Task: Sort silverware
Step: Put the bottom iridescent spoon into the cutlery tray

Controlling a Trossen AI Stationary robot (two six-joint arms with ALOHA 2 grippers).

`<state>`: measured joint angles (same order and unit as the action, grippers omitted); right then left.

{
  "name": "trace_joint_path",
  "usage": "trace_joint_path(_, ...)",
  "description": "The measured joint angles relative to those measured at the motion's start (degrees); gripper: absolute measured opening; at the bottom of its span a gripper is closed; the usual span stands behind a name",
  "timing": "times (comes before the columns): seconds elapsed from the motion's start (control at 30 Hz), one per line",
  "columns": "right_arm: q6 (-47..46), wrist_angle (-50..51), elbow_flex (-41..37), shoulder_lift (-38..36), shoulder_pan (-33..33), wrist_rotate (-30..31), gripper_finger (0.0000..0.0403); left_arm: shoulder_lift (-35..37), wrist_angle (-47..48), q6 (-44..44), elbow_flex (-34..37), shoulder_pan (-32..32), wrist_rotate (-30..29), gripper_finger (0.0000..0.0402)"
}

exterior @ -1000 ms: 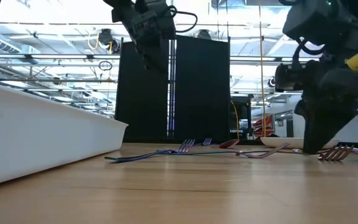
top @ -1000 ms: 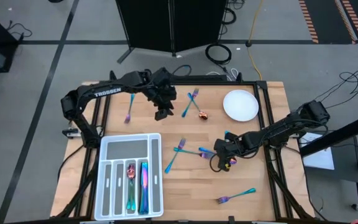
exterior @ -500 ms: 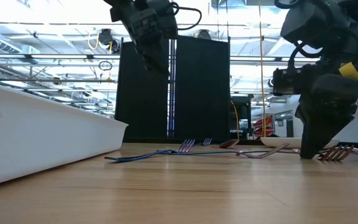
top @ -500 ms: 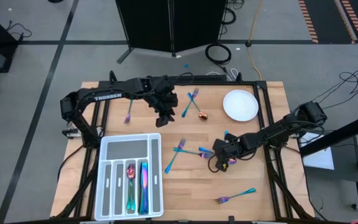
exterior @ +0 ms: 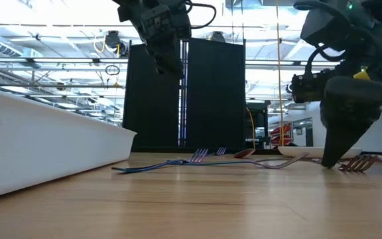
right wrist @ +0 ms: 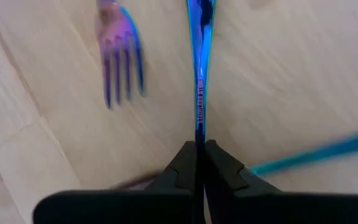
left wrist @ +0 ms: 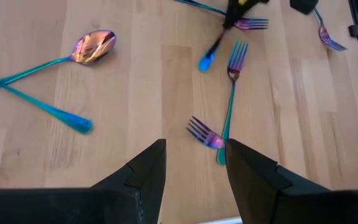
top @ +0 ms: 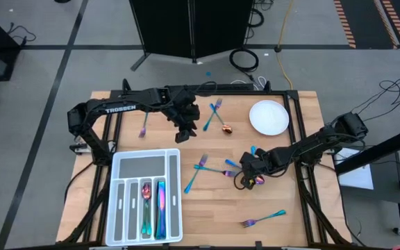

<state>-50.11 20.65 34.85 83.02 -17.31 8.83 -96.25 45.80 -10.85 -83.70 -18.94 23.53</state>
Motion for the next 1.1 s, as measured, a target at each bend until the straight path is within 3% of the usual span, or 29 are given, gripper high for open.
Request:
trace_joint_path(0.23,-1.9,3.3,0.0,-9.5,0.1,-0.9,0.0001,0.0,-4.1,0.0,0.0,1.2,0.3,0.0163)
trace_joint_path(0.37,-3.7,2.9,0.1,-15.7,1.7,-7.3,0.0001,0.0,-13.1,-0.9,0.0,4.1,-0.9,0.0163)
trace_joint_path(0.67,-11.4,-1.6,0.1,-26.7,9.4,-14.8,0.0000,-0.7,-31.7,-24.1,-0.1,14.7,-19.3,0.0164)
trace_joint_path(1.1,-13.3,-9.9,0.2,-29.2,17.7,-16.6,0.0000,-6.5,-36.7,-34.0,-0.1,19.5,-21.8,0.0164)
